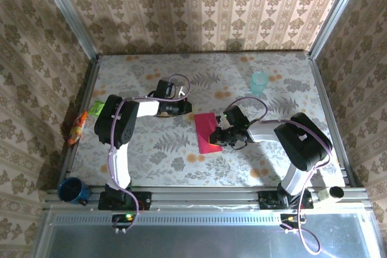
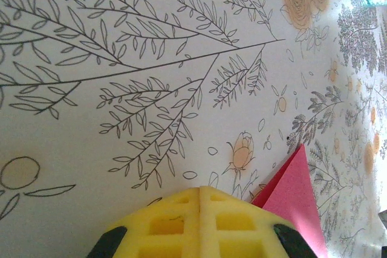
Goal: Fold a paper plane with a square sheet of paper (fold left side to right side)
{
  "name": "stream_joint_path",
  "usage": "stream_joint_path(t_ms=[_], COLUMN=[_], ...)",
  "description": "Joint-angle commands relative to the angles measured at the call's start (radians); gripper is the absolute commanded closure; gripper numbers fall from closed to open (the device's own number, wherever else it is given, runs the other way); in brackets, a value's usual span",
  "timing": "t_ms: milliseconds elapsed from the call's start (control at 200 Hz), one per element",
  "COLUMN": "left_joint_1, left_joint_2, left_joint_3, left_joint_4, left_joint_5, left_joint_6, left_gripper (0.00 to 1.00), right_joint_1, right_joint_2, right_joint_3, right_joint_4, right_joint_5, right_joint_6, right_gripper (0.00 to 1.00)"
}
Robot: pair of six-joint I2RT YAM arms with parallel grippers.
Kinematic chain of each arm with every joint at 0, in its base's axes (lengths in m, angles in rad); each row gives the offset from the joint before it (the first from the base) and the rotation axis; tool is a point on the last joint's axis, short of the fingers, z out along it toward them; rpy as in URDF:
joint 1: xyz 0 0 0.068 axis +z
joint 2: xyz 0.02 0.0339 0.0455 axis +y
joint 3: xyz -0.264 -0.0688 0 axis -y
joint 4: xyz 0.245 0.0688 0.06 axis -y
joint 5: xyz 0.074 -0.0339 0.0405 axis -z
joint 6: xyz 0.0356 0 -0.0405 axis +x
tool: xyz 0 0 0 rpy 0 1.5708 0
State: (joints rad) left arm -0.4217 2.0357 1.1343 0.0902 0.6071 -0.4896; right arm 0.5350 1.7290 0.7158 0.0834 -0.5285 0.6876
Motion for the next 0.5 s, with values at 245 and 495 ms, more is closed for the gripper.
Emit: stream_joint_path(t_ms=[245, 495], left_joint_1=[0.006, -0.085], left_joint_2=[-0.184, -0.295], left_joint_3=[-0.031, -0.168], left_joint_4=[-0.124, -0.055], left_joint_5=[-0.058, 0.019], left_joint_6=[0.073, -0.019], left_gripper=[1.00, 1.00], right_joint_1=[-0.007, -0.005], right_joint_2=[0.043, 0.075], right_joint_3=[-0.096, -0.098], right_joint_4=[0.011, 0.117], right_joint_5=[0.131, 0.113], right_joint_6=[0.149, 0.232], right_gripper=[1.00, 1.00])
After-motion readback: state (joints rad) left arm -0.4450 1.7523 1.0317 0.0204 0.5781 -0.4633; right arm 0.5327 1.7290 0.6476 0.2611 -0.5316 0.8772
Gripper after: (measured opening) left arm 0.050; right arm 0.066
